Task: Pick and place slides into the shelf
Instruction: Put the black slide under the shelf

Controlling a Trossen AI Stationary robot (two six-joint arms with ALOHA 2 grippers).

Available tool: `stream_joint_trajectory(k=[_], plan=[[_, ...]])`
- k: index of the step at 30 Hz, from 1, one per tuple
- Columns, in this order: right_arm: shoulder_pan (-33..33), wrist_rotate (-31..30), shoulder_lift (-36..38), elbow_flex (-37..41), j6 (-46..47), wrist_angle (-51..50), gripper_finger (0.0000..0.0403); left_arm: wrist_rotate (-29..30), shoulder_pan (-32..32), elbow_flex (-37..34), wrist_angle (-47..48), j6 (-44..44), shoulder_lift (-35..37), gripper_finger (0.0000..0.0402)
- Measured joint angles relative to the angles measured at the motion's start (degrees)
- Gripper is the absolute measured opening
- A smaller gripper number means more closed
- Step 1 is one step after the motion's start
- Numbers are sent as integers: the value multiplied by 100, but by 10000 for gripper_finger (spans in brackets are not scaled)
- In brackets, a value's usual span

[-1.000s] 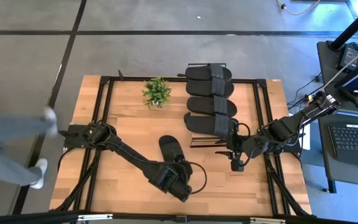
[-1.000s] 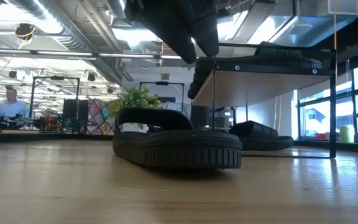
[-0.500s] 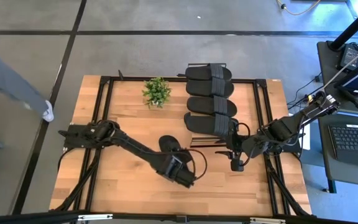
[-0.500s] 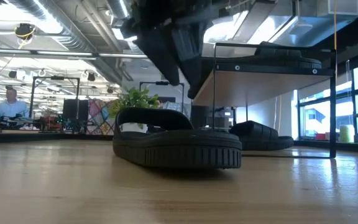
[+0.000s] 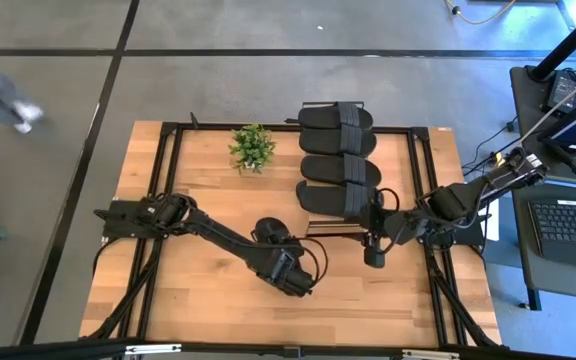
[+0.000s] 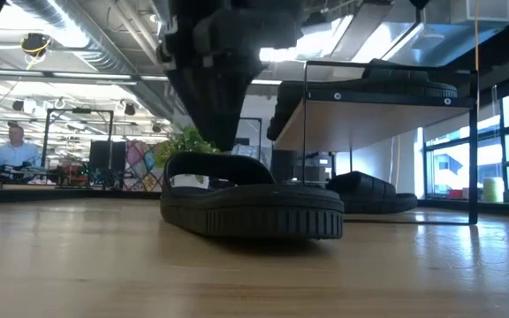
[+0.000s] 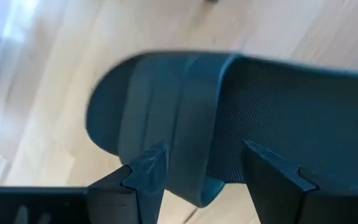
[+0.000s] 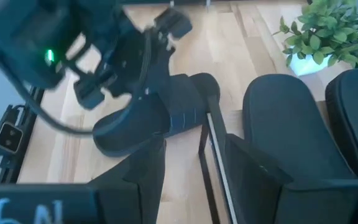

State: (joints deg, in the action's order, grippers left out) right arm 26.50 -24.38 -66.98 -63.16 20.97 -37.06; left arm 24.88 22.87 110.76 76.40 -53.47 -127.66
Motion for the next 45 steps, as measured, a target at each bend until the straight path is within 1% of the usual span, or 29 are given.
stream_joint_trajectory(k=[3, 6, 10, 16, 18, 22, 27, 33, 35, 38, 41, 45], plan=[[-75, 0, 0, 0, 5, 17, 167, -218, 0, 0, 110, 15, -174, 192], [-159, 2, 0, 0, 124, 24, 167, -212, 0, 4, 176, 159, -363, 192], [-243, 0, 0, 0, 127, 103, 167, 4, 9, 7, 424, 153, -514, 192], [-310, 0, 0, 0, 131, 237, 167, 538, 4, 0, 914, 149, -508, 192], [-310, -1, 0, 0, 133, 242, 167, 620, -4, -2, 1096, 149, -508, 192], [-308, 0, 0, 0, 187, 262, 167, 703, -85, -2, 1013, 159, -545, 192], [-308, 0, 0, 0, 282, 260, 167, 967, -182, -2, 987, 407, -546, 192], [-308, 2, 0, 0, 442, 258, 167, 997, -315, -28, 971, 573, -546, 190], [-308, 2, 0, 0, 439, 256, 167, 1000, -357, -137, 949, 646, -546, 182], [-308, 2, 0, 0, 448, 251, 167, 847, -438, -341, 946, 707, -546, 158], [-308, 2, 0, 0, 444, 247, 167, 841, -481, -570, 964, 743, -542, 123], [-308, 2, 0, 0, 430, 247, 167, 860, -487, -717, 1117, 761, -535, 65]])
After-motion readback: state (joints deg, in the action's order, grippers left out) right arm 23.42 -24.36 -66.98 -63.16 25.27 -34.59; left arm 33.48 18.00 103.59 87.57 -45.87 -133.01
